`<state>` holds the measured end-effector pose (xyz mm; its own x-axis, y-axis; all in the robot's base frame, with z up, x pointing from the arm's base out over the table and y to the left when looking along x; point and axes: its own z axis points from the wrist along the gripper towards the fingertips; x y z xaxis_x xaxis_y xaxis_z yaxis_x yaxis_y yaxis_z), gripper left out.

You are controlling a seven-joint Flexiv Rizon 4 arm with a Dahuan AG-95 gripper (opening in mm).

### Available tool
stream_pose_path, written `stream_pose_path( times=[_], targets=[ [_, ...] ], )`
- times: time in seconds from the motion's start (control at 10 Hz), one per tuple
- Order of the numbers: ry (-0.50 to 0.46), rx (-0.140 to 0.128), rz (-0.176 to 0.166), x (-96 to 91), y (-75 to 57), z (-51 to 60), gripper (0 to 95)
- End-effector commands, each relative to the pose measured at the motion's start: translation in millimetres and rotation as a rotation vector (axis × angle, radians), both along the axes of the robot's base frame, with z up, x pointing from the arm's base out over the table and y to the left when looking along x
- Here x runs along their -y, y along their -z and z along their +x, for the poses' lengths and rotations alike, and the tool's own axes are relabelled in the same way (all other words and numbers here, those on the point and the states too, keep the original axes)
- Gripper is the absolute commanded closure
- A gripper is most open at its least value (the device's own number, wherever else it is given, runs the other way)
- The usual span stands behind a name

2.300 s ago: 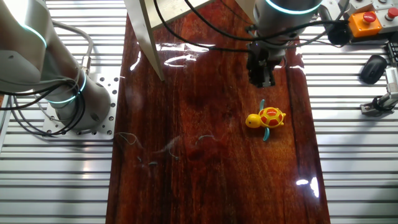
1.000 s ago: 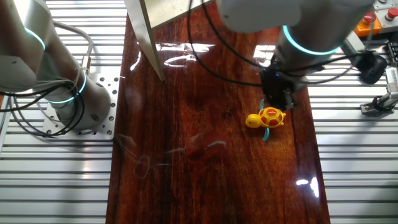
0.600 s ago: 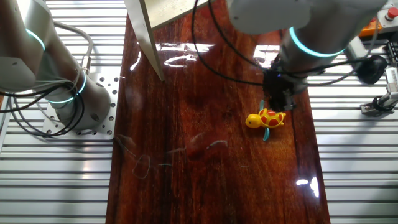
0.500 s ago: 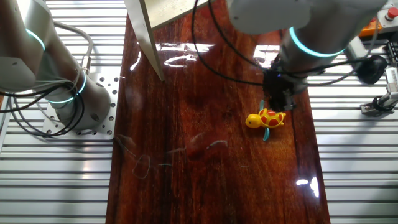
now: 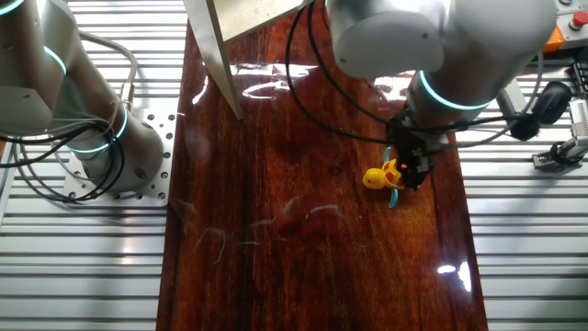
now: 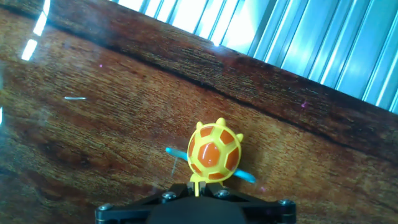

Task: Put the object on the shelf

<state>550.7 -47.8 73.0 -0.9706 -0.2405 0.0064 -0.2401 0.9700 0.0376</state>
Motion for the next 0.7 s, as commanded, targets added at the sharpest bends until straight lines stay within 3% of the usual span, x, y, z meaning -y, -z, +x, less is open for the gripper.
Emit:
stream_pose_path(
  times=[0.1, 0.4, 0.7],
  targets=[
    [-0.004, 0.007, 0.001, 0.0, -0.5, -1.0, 19.0],
    [-0.002, 0.018, 0.001, 0.1, 0.1, -2.4, 19.0],
    [0.013, 0.022, 0.002, 0.6, 5.4, -14.8, 19.0]
  ],
)
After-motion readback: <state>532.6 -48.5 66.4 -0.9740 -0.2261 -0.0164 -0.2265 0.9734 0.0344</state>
